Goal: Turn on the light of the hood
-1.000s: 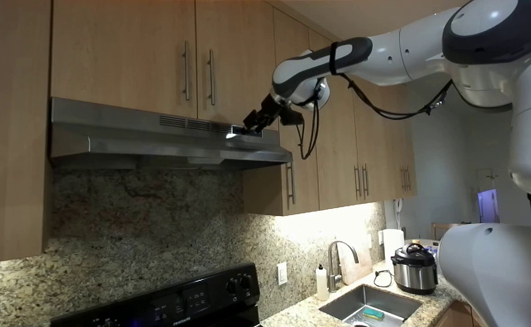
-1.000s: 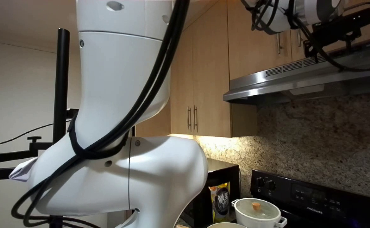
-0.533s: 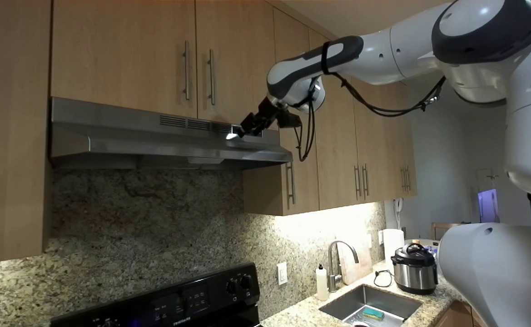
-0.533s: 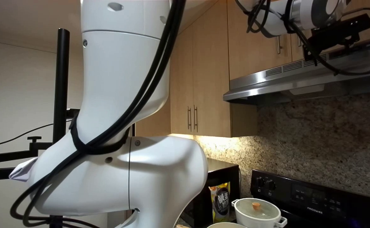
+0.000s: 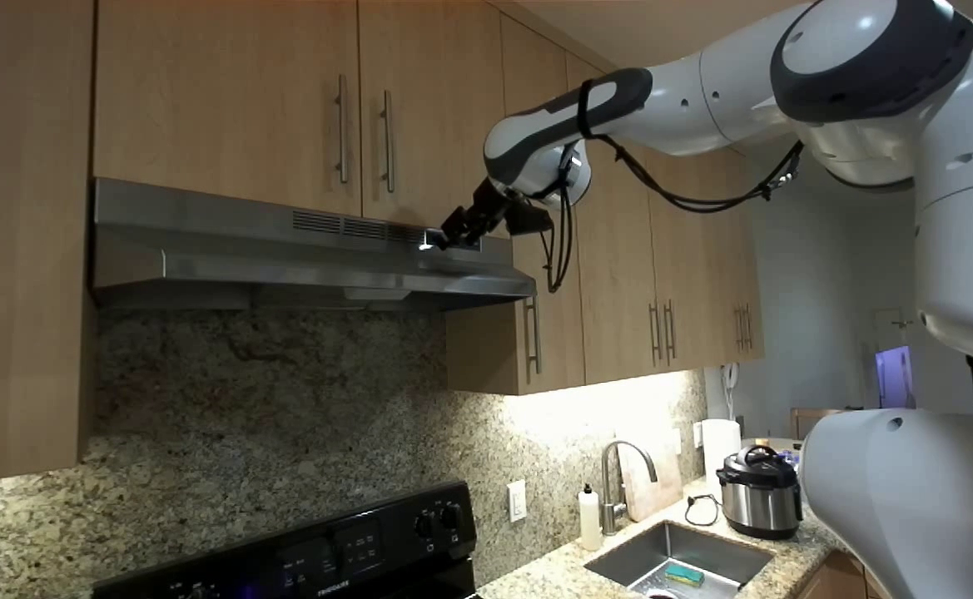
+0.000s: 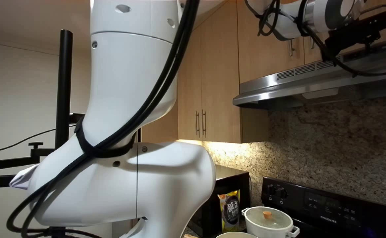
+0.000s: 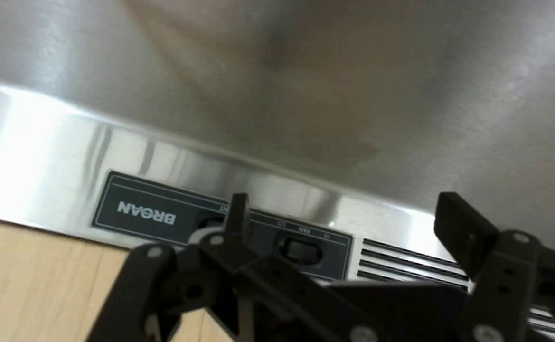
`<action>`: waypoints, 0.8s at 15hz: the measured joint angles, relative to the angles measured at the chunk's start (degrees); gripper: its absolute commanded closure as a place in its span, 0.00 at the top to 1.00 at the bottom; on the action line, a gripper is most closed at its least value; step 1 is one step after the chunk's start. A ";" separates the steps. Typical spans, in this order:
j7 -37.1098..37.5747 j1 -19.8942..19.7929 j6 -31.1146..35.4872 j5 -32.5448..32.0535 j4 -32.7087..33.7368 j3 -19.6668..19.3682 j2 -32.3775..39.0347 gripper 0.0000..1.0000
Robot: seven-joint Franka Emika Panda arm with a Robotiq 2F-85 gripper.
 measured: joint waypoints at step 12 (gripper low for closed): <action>0.80 14.36 0.18 -4.72 3.71 -13.65 -0.69 1.00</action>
